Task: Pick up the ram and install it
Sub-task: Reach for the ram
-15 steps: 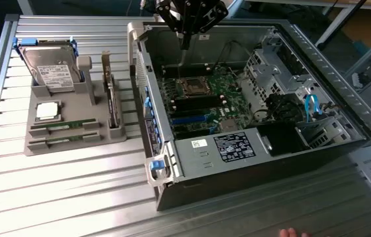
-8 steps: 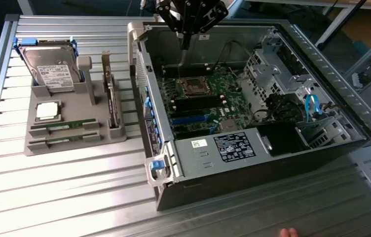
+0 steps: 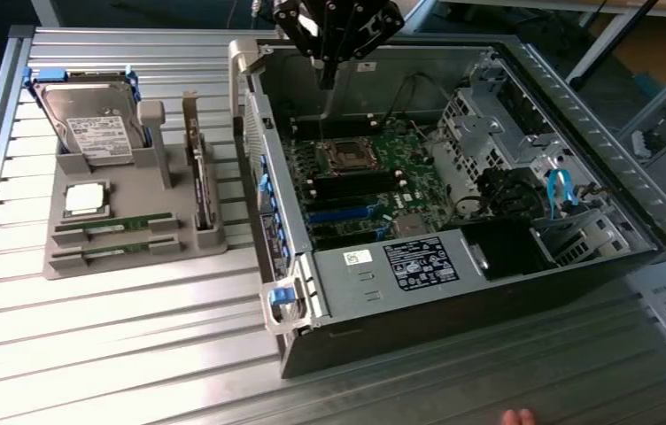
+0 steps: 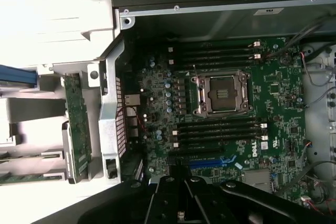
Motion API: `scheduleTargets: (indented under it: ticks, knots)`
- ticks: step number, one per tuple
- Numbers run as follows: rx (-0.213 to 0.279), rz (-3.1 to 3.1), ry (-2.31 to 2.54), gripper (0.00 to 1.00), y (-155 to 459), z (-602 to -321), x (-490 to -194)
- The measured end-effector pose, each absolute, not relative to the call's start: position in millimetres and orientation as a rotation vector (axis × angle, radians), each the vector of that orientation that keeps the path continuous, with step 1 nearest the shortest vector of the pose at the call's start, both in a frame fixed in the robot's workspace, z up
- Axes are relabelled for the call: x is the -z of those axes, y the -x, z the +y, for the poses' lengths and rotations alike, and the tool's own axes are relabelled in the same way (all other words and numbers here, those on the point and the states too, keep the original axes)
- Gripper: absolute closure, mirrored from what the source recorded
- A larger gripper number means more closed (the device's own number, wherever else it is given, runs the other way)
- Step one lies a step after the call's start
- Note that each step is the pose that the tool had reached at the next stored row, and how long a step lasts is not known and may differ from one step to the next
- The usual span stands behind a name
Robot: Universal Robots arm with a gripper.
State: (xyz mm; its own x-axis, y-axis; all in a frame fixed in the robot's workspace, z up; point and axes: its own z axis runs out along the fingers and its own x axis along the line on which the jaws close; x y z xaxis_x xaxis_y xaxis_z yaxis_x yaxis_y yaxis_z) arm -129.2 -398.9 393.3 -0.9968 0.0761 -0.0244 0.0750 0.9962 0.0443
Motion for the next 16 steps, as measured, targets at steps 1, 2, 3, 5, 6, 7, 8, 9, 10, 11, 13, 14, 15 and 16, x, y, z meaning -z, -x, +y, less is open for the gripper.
scheduleTargets:
  ticks: [1,2,3,5,6,7,8,9,10,11,13,14,15,16]
  knots:
    - [-0.068,3.113,-0.118,0.90,130,-399,-393]
    - [-0.068,3.112,-0.118,0.90,132,-399,-393]
    - [-0.068,3.113,-0.118,0.90,133,-399,-393]
    - [-0.068,3.112,-0.118,0.90,138,-399,-393]
    - [-0.068,3.113,-0.118,0.90,140,-399,-393]
    - [-0.068,3.113,-0.118,0.90,143,-399,-393]
    - [-0.068,3.113,-0.118,0.90,145,-399,-393]
    - [-0.068,3.112,-0.118,0.90,147,-399,-393]
    - [-0.068,3.112,-0.118,0.90,148,-399,-393]
    - [-0.068,3.112,-0.118,0.90,150,-399,-393]
    - [-0.068,3.112,-0.118,0.90,153,-399,-393]
    - [-0.068,3.112,-0.118,0.90,155,-399,-393]
    - [-0.068,3.113,-0.118,0.90,157,-399,-393]
    - [-0.068,3.112,-0.118,0.90,160,-399,-393]
